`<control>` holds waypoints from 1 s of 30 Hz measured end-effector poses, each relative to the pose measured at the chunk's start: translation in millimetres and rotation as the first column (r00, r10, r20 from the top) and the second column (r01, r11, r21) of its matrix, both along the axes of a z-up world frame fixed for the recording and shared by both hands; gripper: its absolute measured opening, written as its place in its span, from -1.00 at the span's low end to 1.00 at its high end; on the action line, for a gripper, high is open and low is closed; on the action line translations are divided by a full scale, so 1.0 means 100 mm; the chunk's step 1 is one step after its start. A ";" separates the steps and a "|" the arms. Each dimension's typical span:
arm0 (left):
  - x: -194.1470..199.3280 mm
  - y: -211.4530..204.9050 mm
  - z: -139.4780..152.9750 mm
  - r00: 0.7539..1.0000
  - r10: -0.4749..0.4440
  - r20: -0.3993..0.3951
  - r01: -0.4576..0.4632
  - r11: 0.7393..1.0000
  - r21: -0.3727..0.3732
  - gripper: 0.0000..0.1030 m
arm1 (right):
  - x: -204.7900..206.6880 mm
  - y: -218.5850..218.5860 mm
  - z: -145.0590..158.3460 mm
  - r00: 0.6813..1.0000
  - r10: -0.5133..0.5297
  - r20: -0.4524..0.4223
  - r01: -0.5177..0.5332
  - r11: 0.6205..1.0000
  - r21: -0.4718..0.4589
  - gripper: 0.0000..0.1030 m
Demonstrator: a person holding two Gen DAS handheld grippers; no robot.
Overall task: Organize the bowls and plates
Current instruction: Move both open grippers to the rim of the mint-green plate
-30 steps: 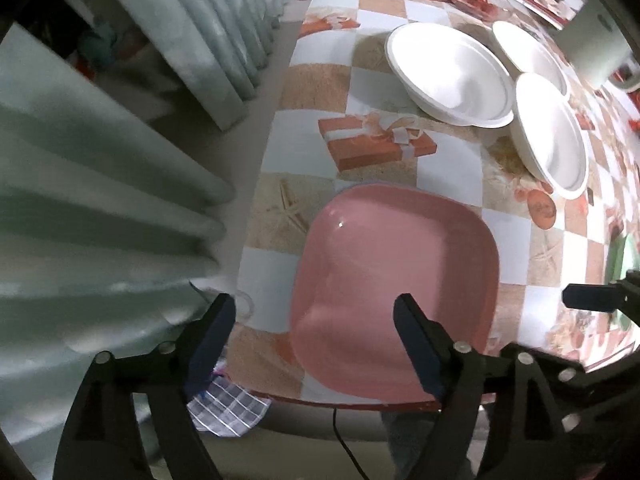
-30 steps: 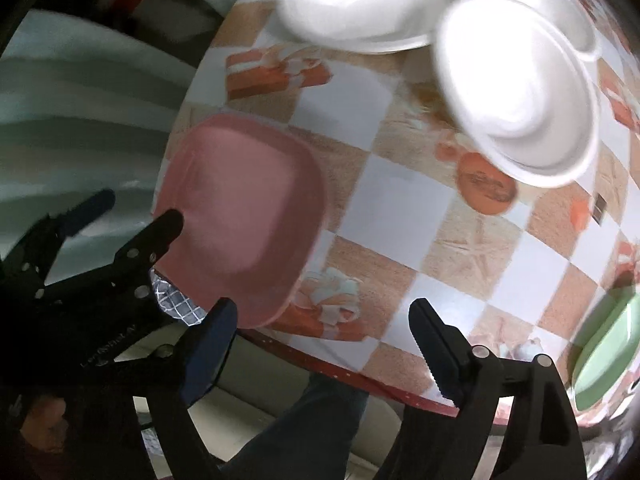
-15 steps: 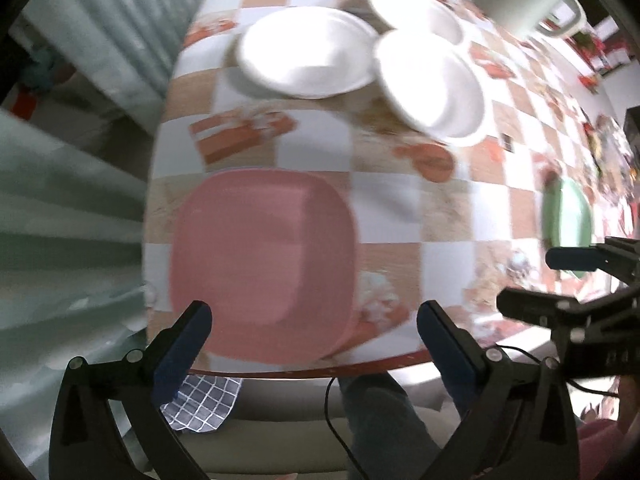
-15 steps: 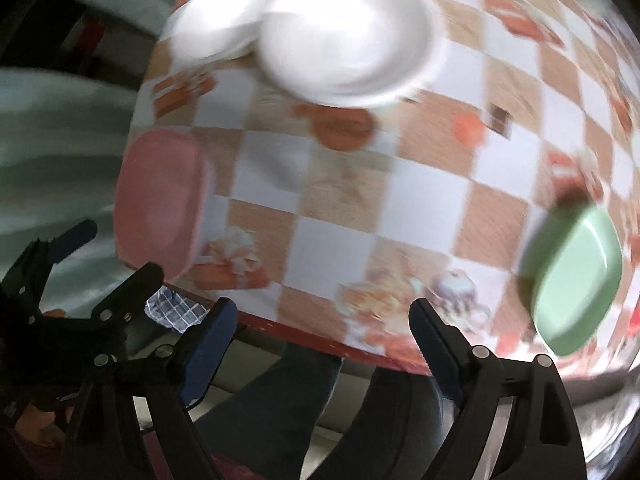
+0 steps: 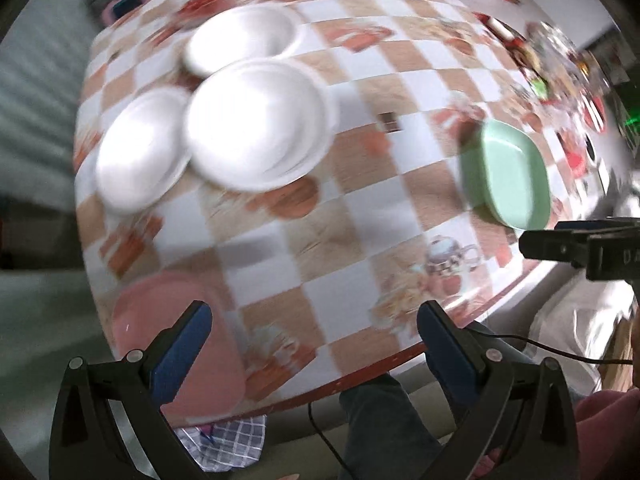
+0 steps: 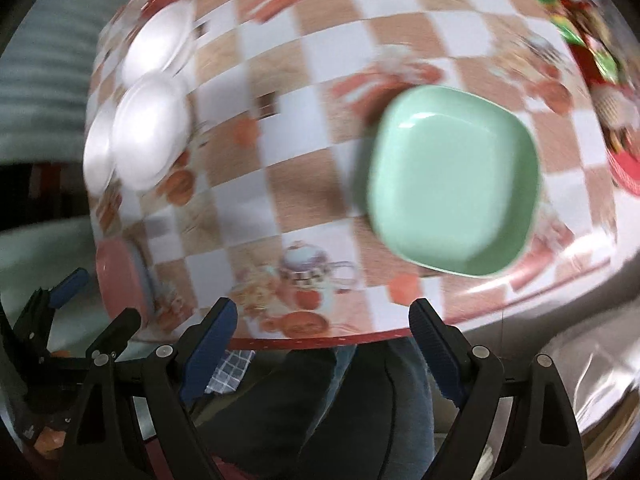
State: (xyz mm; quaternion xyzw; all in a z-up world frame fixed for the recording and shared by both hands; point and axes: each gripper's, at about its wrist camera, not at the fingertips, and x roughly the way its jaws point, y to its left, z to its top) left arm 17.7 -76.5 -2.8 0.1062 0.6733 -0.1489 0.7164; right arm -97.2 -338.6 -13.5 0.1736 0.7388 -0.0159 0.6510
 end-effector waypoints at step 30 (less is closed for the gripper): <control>0.27 -1.72 -0.32 0.967 -0.245 -0.069 0.249 0.967 0.051 0.99 | -0.53 -1.60 -0.34 0.947 -0.311 -0.085 0.308 0.950 -0.048 0.72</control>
